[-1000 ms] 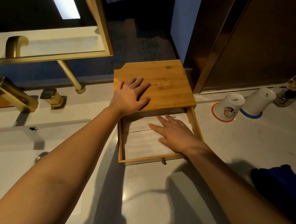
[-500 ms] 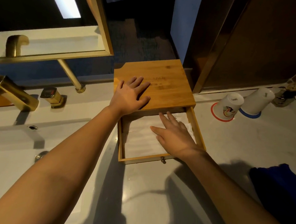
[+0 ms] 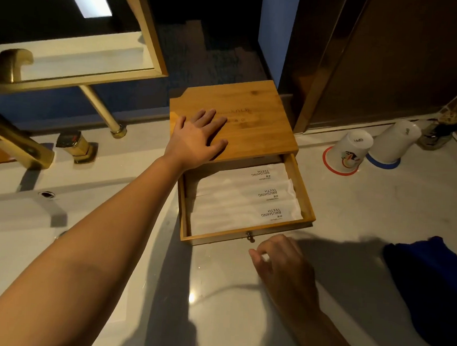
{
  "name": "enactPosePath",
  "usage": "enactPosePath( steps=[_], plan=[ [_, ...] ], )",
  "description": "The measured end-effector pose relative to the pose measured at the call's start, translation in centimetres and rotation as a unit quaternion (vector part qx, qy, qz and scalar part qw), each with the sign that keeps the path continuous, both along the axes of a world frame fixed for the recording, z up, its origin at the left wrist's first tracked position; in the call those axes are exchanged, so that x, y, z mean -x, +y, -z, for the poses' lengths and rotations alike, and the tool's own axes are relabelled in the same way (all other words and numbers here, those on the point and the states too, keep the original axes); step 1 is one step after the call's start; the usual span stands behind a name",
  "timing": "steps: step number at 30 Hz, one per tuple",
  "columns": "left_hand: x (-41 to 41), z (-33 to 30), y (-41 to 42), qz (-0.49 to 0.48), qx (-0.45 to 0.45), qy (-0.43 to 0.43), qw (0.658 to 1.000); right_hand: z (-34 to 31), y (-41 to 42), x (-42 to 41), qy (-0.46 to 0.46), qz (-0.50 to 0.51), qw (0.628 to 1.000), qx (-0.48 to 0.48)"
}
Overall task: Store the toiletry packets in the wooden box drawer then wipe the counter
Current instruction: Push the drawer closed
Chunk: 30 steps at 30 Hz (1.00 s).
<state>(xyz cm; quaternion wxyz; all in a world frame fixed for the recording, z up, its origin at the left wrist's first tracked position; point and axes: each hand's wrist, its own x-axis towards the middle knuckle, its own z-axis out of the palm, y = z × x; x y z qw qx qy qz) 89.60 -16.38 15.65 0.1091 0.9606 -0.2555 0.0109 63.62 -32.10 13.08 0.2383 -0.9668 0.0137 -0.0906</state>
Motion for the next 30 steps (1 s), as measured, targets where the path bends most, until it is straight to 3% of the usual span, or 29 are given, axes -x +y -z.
enactPosePath(
  steps=[2,3,6,8,30],
  plan=[
    [0.0,-0.1,0.0,0.000,0.001,0.000,1.000,0.1,0.5,-1.1,0.154,0.064,0.975,-0.146],
    [0.0,-0.1,0.0,0.000,0.001,0.000,1.000,0.1,0.6,-1.9,0.232,0.094,0.938,-0.241],
    [0.0,-0.1,0.0,0.002,0.002,0.003,1.000,-0.2,0.9,-3.9,0.328,0.145,0.809,-0.466],
    [0.0,-0.1,0.0,0.002,0.002,0.004,1.000,-1.1,0.8,-4.5,0.362,0.165,0.750,-0.528],
    [-0.1,-0.2,0.1,0.008,-0.025,0.021,0.999,1.2,2.7,-4.7,0.224,0.189,0.797,-0.529]
  ],
)
